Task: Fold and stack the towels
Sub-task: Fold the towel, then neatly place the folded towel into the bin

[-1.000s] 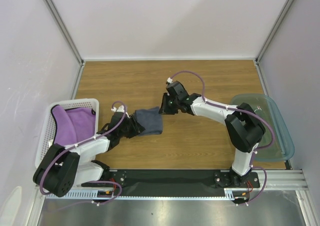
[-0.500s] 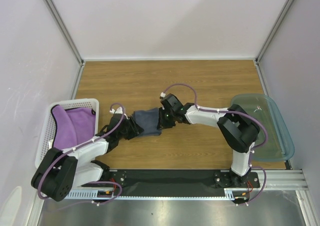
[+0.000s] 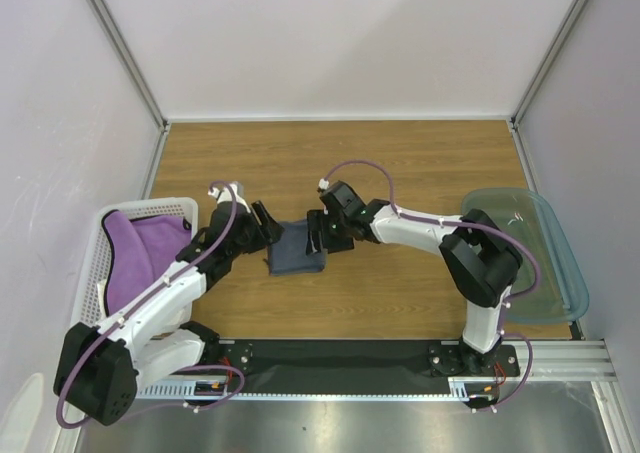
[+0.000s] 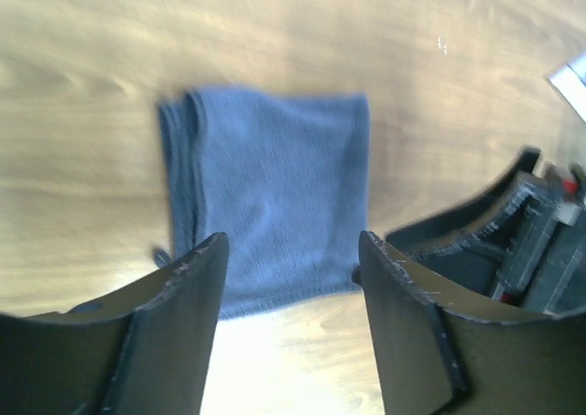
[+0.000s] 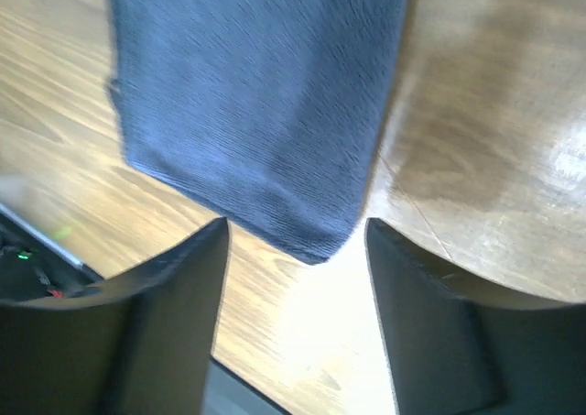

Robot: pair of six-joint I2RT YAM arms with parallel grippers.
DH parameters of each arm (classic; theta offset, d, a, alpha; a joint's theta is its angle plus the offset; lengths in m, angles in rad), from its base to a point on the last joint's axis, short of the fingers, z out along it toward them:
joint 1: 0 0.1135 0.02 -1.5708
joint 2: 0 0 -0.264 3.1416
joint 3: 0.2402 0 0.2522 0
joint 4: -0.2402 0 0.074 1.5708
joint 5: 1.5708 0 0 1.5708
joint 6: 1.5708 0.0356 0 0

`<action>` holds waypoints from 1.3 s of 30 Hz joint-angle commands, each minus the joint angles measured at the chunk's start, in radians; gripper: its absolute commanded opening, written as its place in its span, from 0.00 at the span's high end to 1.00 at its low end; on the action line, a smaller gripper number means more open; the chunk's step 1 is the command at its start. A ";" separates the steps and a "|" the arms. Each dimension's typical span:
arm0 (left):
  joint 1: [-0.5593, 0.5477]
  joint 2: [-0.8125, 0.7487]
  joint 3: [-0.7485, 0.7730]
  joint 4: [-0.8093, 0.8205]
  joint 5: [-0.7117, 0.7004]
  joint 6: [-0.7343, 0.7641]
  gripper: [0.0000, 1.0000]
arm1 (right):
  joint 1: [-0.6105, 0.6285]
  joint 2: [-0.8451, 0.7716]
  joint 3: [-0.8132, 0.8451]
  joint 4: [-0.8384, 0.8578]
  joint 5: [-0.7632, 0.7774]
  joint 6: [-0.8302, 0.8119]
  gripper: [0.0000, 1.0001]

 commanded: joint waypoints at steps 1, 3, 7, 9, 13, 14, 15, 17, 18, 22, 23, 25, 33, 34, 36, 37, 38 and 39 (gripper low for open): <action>-0.004 0.000 0.059 -0.096 -0.121 0.061 0.34 | -0.022 -0.043 0.067 0.014 0.036 -0.018 0.30; -0.004 0.024 0.067 -0.095 -0.124 0.058 0.31 | -0.041 -0.029 0.079 0.019 0.039 -0.020 0.23; -0.004 0.070 0.056 -0.076 -0.135 0.039 0.30 | -0.059 0.014 0.108 0.028 0.043 -0.029 0.19; -0.004 0.087 0.046 -0.066 -0.144 0.038 0.30 | -0.061 0.040 0.116 0.031 0.045 -0.035 0.20; -0.004 0.110 0.020 -0.049 -0.152 0.026 0.30 | -0.062 0.072 0.119 0.059 0.039 -0.032 0.24; -0.002 0.110 0.014 -0.050 -0.155 0.022 0.30 | -0.062 0.077 0.121 0.062 0.037 -0.030 0.25; -0.002 0.109 0.010 -0.050 -0.156 0.019 0.30 | -0.064 0.090 0.125 0.063 0.033 -0.030 0.26; -0.002 0.100 0.003 -0.053 -0.161 0.018 0.30 | -0.062 0.100 0.128 0.074 0.017 -0.027 0.28; -0.001 0.100 0.001 -0.053 -0.164 0.018 0.30 | -0.062 0.107 0.127 0.080 0.016 -0.026 0.29; 0.004 0.100 -0.002 -0.058 -0.161 0.022 0.30 | -0.059 0.132 0.130 0.096 0.001 -0.020 0.38; 0.006 0.100 -0.003 -0.055 -0.158 0.024 0.30 | -0.058 0.137 0.130 0.099 -0.001 -0.020 0.40; 0.010 0.100 -0.006 -0.052 -0.147 0.022 0.30 | -0.058 0.153 0.128 0.105 -0.009 -0.012 0.50; 0.016 0.084 -0.023 -0.035 -0.124 0.019 0.30 | -0.058 0.175 0.111 0.106 -0.001 0.008 0.83; 0.016 0.083 -0.023 -0.035 -0.122 0.018 0.30 | -0.059 0.166 0.108 0.091 0.005 0.005 0.92; 0.019 0.080 -0.022 -0.033 -0.119 0.019 0.30 | -0.062 0.111 0.087 0.076 0.020 0.005 1.00; 0.021 0.081 -0.022 -0.030 -0.118 0.021 0.30 | -0.067 0.086 0.076 0.050 0.046 0.002 1.00; 0.022 0.083 -0.016 -0.029 -0.115 0.024 0.30 | -0.071 0.063 0.070 0.025 0.065 -0.006 1.00; 0.025 0.084 -0.010 -0.030 -0.112 0.030 0.30 | -0.076 0.011 0.064 -0.004 0.082 -0.017 1.00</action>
